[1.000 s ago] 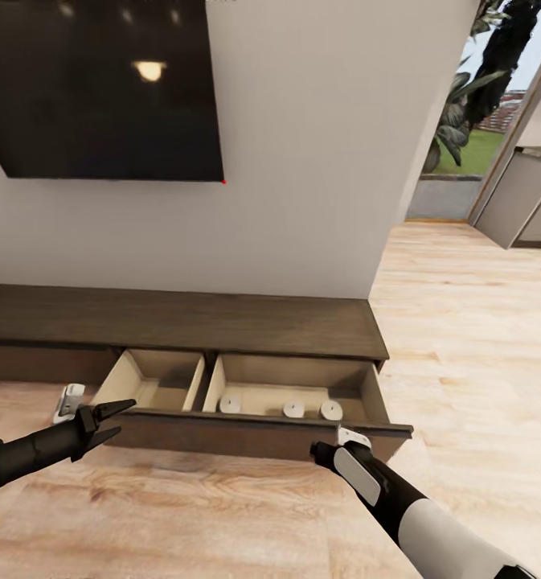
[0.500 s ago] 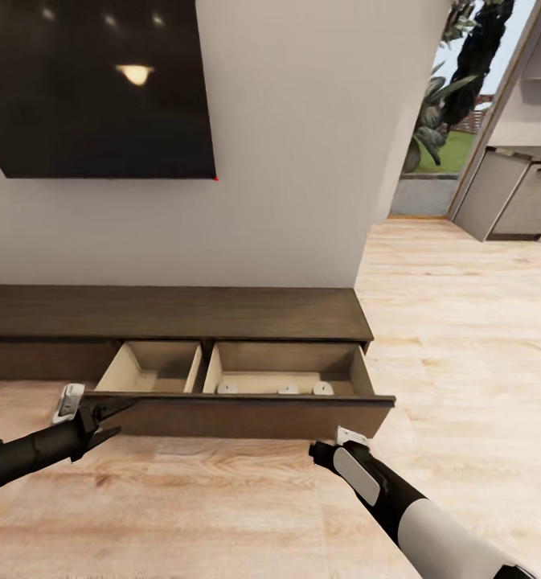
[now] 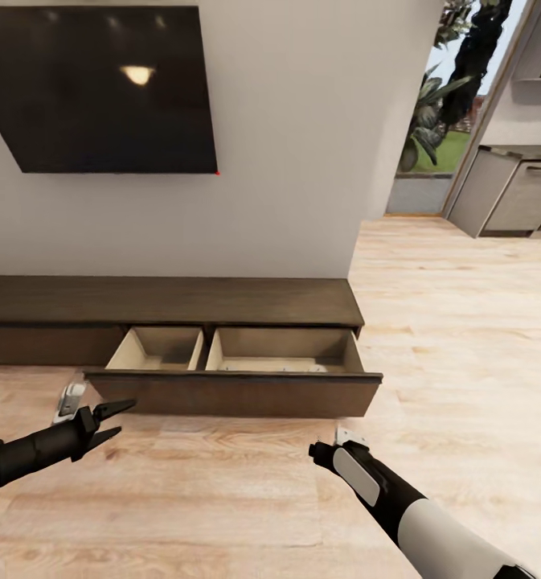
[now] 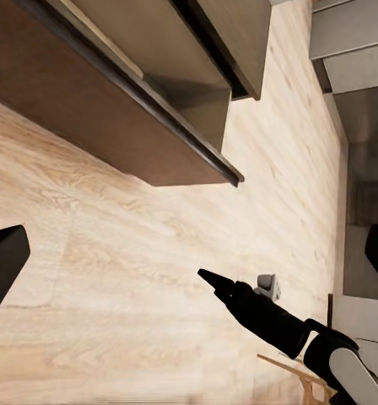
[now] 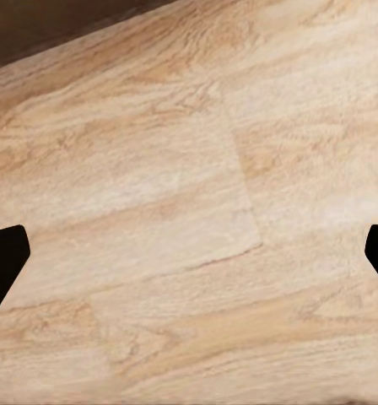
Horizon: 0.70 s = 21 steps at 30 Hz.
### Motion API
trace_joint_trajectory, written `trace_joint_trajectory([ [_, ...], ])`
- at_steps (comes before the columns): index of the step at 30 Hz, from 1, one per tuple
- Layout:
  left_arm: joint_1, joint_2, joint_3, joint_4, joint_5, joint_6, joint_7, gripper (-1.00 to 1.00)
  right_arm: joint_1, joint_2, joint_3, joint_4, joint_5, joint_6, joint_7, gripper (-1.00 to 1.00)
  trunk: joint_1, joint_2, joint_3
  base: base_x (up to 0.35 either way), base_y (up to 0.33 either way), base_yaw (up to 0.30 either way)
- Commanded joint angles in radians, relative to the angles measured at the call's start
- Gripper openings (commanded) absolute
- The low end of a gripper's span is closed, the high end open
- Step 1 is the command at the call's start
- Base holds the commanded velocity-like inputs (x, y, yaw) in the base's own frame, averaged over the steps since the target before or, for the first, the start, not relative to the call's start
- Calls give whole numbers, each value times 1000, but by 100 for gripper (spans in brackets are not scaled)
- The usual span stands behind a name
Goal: Place each of the two pumpkins and all three candles from the living room inside a cabinet in the living room (use any cabinet), then make sure every cabinet is closed, and position the cauldron so it is next to a table in the living room.
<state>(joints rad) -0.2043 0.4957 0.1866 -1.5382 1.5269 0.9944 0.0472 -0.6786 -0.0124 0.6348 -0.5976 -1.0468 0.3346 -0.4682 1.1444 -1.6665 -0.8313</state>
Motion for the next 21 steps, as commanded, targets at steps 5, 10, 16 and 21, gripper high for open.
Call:
trace_joint_trajectory([
  [5,-1,0,-3,0,6,4,5,100,-1,-2,6,-2,-6,3,-7,100,-1,0,-1,-254,-1,0],
  [10,-1,0,1,0,6,4,5,100,-1,-3,6,-1,-7,3,-7,100,-1,0,-1,-64,0,0],
  [16,-1,-1,2,0,5,4,5,100,-1,-3,6,-3,-6,2,-7,100,19,-35,-16,-4,0,0],
  [21,-1,-2,-1,0,4,2,6,100,-1,-4,6,-4,-6,3,-7,100,38,-70,-32,0,0,0],
])
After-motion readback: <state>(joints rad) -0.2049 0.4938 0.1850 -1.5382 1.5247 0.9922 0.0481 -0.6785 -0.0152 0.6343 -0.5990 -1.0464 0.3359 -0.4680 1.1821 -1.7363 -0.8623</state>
